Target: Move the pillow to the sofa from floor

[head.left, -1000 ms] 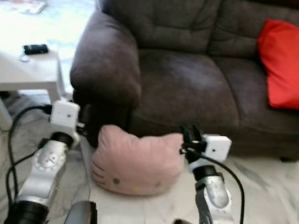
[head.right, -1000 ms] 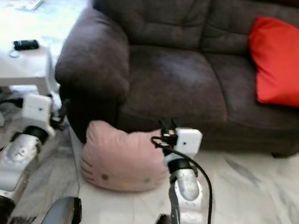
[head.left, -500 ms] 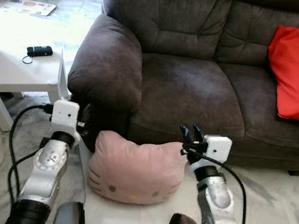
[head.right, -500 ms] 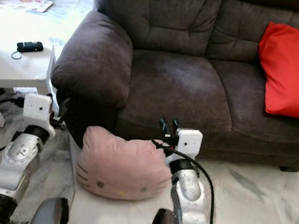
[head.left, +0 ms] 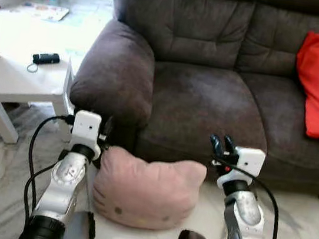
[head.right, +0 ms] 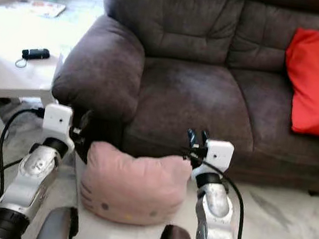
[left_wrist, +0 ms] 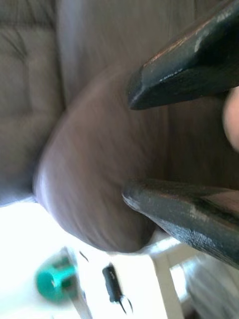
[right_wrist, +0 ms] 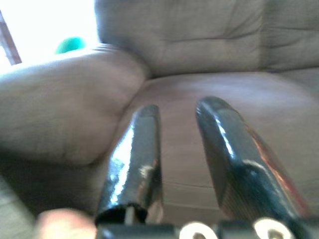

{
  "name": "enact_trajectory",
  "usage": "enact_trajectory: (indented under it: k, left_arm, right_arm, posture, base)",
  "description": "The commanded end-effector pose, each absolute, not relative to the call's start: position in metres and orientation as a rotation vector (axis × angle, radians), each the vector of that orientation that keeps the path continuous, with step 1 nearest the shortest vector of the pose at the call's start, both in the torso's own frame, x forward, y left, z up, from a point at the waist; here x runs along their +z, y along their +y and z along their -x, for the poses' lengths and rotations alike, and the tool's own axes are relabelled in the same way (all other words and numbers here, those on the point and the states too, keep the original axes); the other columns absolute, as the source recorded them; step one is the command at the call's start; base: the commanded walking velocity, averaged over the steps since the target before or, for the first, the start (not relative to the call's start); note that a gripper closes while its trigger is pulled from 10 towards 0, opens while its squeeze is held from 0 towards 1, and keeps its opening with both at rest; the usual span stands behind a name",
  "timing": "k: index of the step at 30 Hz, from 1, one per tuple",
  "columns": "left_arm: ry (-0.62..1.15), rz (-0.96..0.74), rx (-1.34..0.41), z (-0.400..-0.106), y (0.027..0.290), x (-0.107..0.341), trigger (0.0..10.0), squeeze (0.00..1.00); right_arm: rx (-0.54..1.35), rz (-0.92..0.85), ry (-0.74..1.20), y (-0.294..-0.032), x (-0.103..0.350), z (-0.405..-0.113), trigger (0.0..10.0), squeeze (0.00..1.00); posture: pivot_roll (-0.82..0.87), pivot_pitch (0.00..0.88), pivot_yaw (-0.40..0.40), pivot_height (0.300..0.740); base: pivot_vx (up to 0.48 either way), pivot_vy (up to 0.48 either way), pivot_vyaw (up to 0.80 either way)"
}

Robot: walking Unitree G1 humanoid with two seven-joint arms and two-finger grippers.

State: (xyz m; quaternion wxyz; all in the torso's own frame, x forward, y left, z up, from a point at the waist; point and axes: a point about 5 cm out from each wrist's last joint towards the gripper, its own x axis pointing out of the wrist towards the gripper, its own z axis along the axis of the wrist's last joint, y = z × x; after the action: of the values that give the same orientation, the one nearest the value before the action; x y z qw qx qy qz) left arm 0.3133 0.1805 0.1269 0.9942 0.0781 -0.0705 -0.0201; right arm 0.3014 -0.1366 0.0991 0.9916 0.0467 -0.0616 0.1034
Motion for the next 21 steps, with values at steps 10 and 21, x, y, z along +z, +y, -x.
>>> enact_trajectory:
  k: [10, 21]
  left_arm:
    - [-0.146, -0.137, -0.055, -0.3133, 0.1743, 0.1281, 10.0, 0.00]
    - [-0.147, -0.136, -0.052, -0.3130, 0.1749, 0.1278, 10.0, 0.00]
  right_arm:
    - [0.191, -0.077, -0.119, -0.1451, 0.0985, -0.3006, 10.0, 0.00]
    - [0.196, -0.076, -0.116, -0.1442, 0.0982, -0.3003, 10.0, 0.00]
  posture:
    - [0.05, 0.000, -0.057, 0.462]
    - [0.05, 0.000, -0.058, 0.462]
  base:
    - [0.297, 0.000, 0.00]
    - [0.287, 0.000, 0.00]
